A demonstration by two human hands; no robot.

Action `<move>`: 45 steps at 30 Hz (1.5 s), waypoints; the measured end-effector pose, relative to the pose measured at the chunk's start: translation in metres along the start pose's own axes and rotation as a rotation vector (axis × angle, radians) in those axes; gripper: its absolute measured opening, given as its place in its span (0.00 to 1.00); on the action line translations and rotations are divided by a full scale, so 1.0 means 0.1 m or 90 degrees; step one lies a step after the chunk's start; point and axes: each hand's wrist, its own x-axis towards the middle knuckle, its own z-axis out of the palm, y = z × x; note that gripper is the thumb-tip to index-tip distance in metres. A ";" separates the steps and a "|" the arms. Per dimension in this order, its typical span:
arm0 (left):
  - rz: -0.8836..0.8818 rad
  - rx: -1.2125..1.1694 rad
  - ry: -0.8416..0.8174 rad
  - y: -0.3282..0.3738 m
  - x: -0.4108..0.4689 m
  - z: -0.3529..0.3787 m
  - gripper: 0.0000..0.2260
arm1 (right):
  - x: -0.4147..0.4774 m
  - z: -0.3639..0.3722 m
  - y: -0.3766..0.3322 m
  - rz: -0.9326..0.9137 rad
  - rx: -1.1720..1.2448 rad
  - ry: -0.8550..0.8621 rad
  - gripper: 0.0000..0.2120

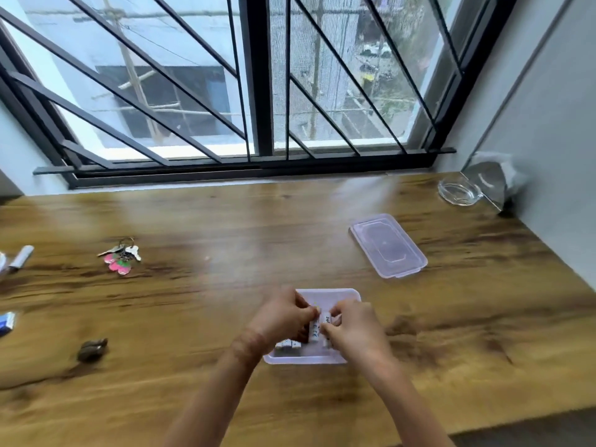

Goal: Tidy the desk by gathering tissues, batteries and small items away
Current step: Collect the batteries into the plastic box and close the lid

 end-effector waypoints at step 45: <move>-0.138 0.016 0.739 -2.68 -1.46 -3.61 0.08 | 0.29 2.76 -3.61 -0.403 -0.037 -0.107 0.18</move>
